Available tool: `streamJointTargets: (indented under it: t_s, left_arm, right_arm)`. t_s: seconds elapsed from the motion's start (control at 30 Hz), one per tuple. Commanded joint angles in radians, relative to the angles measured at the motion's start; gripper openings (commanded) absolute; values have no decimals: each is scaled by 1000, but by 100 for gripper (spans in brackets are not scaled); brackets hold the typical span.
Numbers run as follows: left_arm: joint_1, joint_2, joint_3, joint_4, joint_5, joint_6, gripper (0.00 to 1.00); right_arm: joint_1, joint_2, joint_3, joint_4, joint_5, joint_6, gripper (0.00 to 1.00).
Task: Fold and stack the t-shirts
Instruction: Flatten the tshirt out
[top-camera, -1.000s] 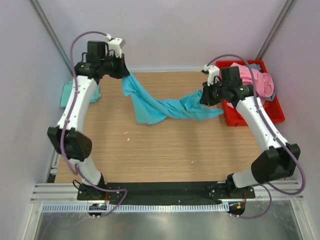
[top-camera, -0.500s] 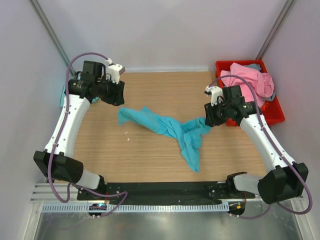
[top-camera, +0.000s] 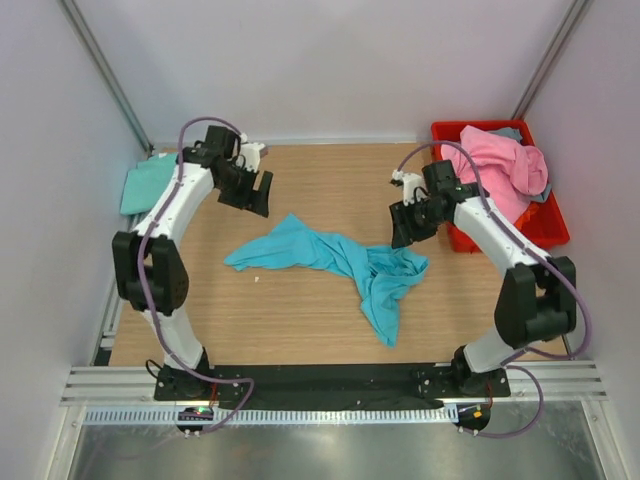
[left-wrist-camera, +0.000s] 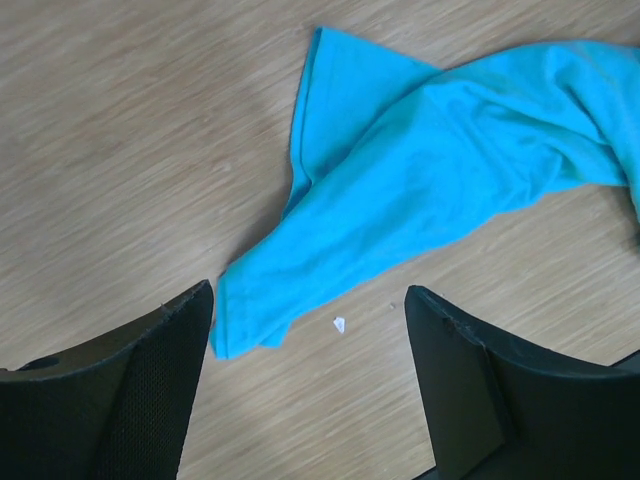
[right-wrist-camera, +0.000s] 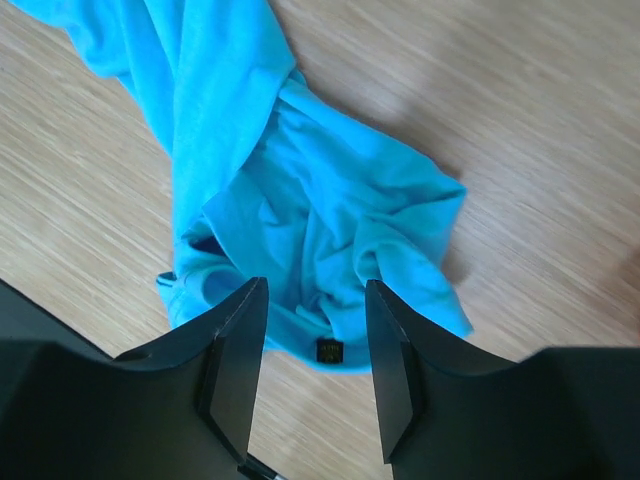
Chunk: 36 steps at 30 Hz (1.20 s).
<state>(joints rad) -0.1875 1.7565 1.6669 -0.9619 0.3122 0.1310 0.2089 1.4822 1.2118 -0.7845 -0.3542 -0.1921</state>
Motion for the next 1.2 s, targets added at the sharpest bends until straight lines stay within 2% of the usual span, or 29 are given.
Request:
streamJointTargets:
  t_s: [0.0,0.07,0.2,0.5,0.77,1.0,1.17]
  left_arm:
    - [0,124,25,58,51,-56,78]
    - [0,191,37,58,67,-54,77]
    - [0,250,42,54,68,-47,77]
    - [0,278,28,71,80,-57,76]
    - [2,276,11,77,97,-62,76]
    - [0,259,-24,80,94,-59,76]
    - [2,247,-38,86,103,-62,76]
  right_arm:
    - [18,125,37,2,-115,-39,50]
    - [27,168,31,-1,-134,-47,50]
    - [61,156,-10,4,-157,-55,52]
    - [79,109,-57,-52,-193,-86,53]
    - [128,179,-60,-16,-181,-90,54]
    - [227,251,3,17,-88,-84,54]
    - [251,274,18,44,-36,-78,53]
